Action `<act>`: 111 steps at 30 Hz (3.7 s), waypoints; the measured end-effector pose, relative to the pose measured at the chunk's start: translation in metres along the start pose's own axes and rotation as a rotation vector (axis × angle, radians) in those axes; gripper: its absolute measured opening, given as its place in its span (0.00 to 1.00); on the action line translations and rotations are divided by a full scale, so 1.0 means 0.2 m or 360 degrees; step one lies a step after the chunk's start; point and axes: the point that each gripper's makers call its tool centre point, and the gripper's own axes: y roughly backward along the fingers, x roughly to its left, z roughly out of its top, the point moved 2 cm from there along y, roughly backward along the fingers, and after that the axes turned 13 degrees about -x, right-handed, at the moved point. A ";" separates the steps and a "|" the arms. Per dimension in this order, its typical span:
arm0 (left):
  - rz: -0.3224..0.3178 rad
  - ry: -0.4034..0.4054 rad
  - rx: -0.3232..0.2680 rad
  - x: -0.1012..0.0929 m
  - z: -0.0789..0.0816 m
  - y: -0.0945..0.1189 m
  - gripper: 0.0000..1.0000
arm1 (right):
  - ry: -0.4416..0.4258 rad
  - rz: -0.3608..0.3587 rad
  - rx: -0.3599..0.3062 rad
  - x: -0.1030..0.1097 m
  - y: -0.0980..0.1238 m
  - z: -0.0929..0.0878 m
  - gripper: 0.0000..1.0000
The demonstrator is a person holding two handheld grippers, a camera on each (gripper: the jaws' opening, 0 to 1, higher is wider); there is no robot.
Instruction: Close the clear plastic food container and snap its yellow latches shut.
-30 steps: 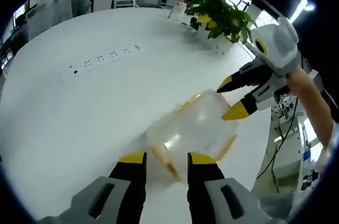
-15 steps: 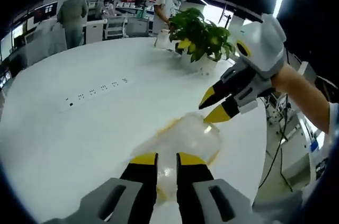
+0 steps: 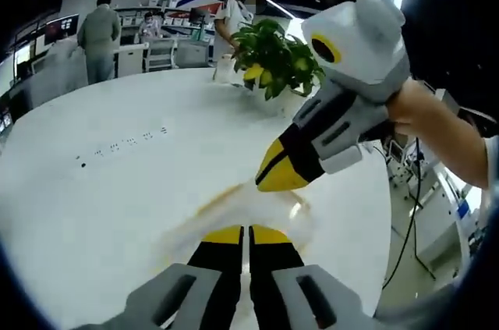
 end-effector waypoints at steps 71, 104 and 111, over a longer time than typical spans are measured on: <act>-0.0454 -0.0605 0.0085 -0.17 -0.10 0.09 0.27 | 0.0371 0.0316 0.0210 -0.01 -0.15 0.10 0.27; -0.0529 -0.1116 0.0236 -0.12 -0.19 -0.03 0.36 | 0.0591 0.0721 0.0473 0.05 -0.19 0.00 0.34; -0.0515 -0.1117 0.0235 -0.12 -0.19 -0.03 0.35 | 0.0621 0.0769 0.0499 0.04 -0.20 -0.01 0.33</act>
